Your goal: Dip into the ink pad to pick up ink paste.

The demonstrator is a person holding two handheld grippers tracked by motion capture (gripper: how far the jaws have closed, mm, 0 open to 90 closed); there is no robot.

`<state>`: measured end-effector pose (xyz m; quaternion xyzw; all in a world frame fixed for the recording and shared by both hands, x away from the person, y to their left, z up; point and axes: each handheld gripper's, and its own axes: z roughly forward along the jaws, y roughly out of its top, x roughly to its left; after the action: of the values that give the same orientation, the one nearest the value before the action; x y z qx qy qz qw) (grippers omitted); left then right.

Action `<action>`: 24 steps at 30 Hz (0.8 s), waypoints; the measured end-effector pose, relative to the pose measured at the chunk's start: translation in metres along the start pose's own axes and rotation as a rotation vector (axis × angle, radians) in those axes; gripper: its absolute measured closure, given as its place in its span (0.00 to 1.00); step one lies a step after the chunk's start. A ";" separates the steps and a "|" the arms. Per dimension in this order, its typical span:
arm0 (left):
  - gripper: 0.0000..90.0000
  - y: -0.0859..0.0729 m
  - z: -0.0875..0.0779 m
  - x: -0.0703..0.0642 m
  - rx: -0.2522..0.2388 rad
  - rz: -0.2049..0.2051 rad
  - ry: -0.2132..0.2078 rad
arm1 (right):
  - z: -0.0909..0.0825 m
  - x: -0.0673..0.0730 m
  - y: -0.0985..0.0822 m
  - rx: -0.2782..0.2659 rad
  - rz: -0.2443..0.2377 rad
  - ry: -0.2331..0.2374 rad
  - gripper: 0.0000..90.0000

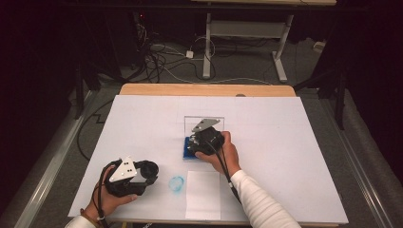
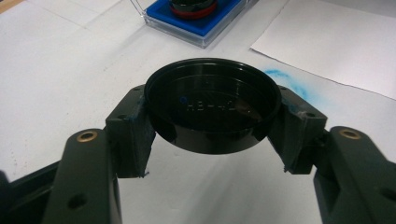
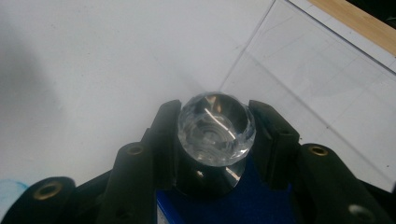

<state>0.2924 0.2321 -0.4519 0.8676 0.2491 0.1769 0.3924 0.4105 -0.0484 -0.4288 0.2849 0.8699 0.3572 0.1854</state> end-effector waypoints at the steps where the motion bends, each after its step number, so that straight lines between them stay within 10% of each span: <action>1: 0.41 0.000 0.000 0.000 0.000 -0.001 -0.002 | 0.000 0.000 0.000 0.000 0.000 0.000 0.64; 8: 0.41 0.001 0.001 0.000 0.001 -0.004 -0.001 | 0.001 -0.005 -0.002 -0.013 0.040 0.028 0.63; 24: 0.41 0.003 -0.004 -0.003 -0.020 0.005 0.021 | -0.001 0.003 -0.001 0.008 -0.029 -0.012 0.63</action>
<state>0.2887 0.2311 -0.4472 0.8623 0.2491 0.1896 0.3981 0.4074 -0.0474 -0.4294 0.2751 0.8742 0.3494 0.1949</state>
